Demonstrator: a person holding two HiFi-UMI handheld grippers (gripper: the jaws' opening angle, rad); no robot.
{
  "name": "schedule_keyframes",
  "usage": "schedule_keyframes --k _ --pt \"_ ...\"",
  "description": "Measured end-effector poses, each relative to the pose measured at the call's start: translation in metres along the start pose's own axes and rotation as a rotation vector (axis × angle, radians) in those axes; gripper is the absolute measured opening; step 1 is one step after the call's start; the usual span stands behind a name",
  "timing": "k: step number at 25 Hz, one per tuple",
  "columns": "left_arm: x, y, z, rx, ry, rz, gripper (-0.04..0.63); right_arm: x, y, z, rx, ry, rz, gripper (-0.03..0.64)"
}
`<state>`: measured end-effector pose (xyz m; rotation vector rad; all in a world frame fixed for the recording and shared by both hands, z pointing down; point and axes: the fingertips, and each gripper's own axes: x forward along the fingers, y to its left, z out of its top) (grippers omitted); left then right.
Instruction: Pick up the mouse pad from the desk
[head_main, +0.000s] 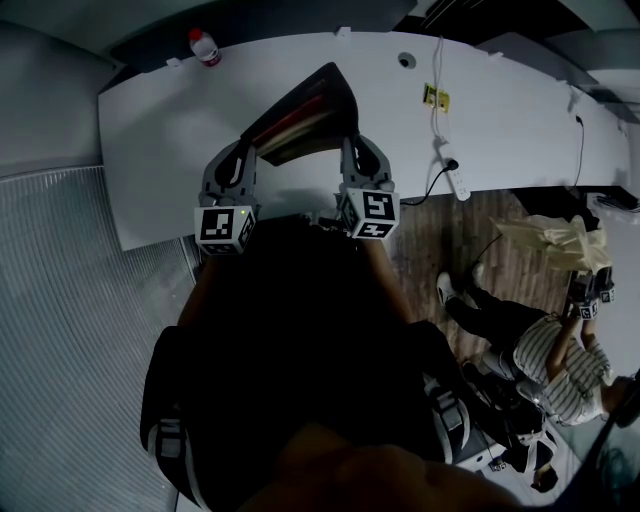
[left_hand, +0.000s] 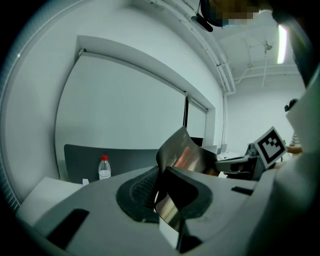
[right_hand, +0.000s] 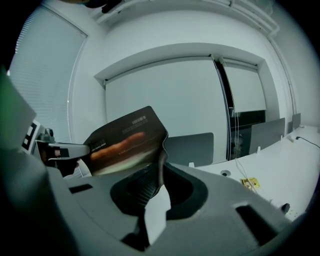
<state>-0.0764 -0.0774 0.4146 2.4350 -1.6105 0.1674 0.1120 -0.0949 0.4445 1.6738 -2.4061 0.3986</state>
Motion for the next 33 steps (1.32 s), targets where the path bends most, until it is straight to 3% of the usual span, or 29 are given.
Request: schedule_keyframes --k 33 --pt "-0.026 0.004 0.009 -0.014 -0.004 0.022 0.031 -0.014 0.02 0.001 -0.001 -0.008 0.009 0.028"
